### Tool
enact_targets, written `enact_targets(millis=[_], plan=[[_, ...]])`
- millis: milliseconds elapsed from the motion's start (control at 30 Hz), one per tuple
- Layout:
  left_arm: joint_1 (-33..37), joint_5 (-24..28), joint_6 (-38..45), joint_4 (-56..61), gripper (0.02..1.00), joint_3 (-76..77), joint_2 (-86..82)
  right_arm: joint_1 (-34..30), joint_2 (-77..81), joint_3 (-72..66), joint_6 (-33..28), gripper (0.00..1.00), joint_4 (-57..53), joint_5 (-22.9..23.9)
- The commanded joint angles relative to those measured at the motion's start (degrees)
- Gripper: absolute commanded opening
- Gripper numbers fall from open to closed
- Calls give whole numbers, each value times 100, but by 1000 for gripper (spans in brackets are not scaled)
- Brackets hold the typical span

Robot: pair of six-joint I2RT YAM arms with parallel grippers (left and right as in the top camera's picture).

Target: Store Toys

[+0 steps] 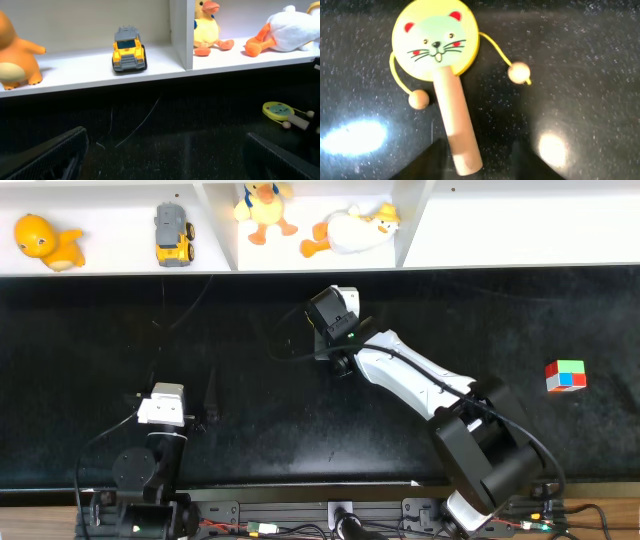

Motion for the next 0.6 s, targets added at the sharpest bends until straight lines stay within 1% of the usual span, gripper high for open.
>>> enact_targets(millis=[33, 133, 167, 400, 500, 600], plan=[[-42, -46, -105, -31, 998, -4, -59, -2, 55, 129, -17, 220, 7, -17], [-42, -46, -105, -31, 998, -4, -59, -2, 55, 129, -17, 56, 7, -17], [-42, -46, -105, -31, 998, -4, -59, -2, 55, 129, -20, 42, 7, -15], [-42, -46, -105, -31, 998, -4, -57, -9, -129, 68, -42, 42, -219, 74], [-42, -46, -105, -31, 998, -4, -57, -81, -553, -299, -42, 42, -332, 72], [-42, -46, -105, -31, 996, -4, -57, -247, -1316, -1043, -37, 42, -302, 72]])
